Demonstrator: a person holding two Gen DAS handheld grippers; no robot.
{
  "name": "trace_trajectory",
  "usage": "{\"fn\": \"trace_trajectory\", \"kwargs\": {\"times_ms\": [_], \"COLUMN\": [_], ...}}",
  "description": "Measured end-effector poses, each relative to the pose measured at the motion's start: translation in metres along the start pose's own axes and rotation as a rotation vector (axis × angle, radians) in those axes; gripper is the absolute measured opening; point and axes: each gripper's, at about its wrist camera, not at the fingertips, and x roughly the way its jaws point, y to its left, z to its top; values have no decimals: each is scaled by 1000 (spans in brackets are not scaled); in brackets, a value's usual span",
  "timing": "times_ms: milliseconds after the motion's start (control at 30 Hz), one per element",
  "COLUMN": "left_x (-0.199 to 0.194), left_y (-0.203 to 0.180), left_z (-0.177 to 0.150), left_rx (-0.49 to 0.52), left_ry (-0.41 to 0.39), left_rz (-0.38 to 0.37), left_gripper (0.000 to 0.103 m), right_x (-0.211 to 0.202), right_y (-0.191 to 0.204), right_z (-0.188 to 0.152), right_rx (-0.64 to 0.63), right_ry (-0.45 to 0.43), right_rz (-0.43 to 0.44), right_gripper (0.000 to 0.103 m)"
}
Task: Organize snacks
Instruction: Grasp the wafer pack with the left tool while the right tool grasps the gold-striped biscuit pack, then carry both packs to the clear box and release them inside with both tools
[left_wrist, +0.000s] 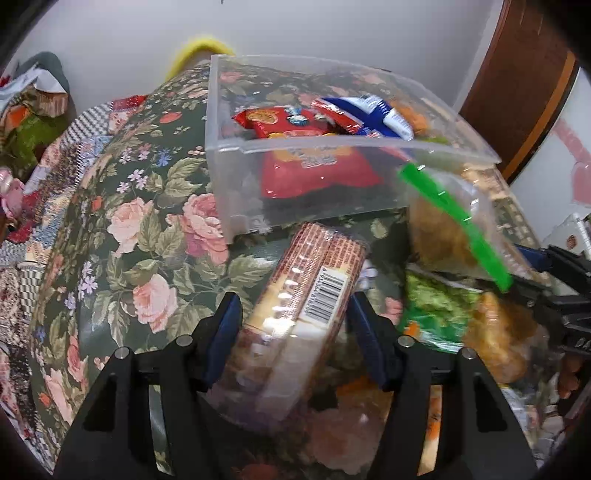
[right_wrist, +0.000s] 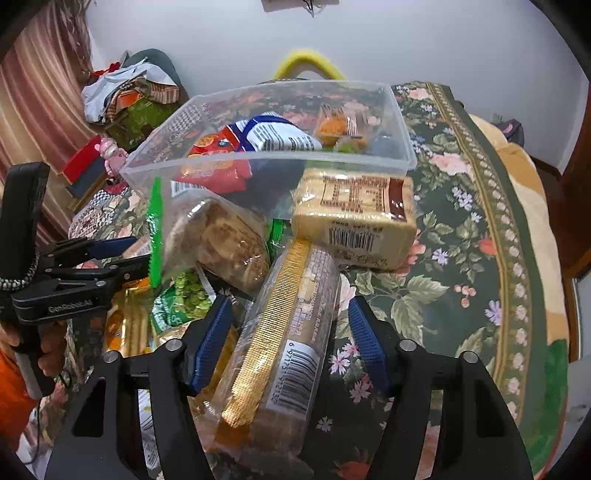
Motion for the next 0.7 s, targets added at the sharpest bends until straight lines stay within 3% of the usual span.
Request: {"fn": "trace_trajectory", "kwargs": {"times_ms": [133,233,300,433,700], "left_x": [-1,-6,-10,-19,-55], "left_y": [9,14,18,18,15], "left_z": [-10,-17,-22,-31,-32], "left_rx": [-31,-38,-45,-44,-58], "left_ry": [-34,-48,-51,-72,-140], "left_rz": [-4,5,7,79,78], "left_gripper": [59,46,45,45,45], "right_x": [5,5,4,1,-14], "right_y": [1,3,2,-2,-2], "right_z": [-2,-3,-5,-11,-13], "right_rx": [14,8,10,18,18], "right_ry": [4,-4,-7,-10,-39], "right_rz": [12,1,-3,-14,5], "right_gripper": [49,45,40,36,36]}}
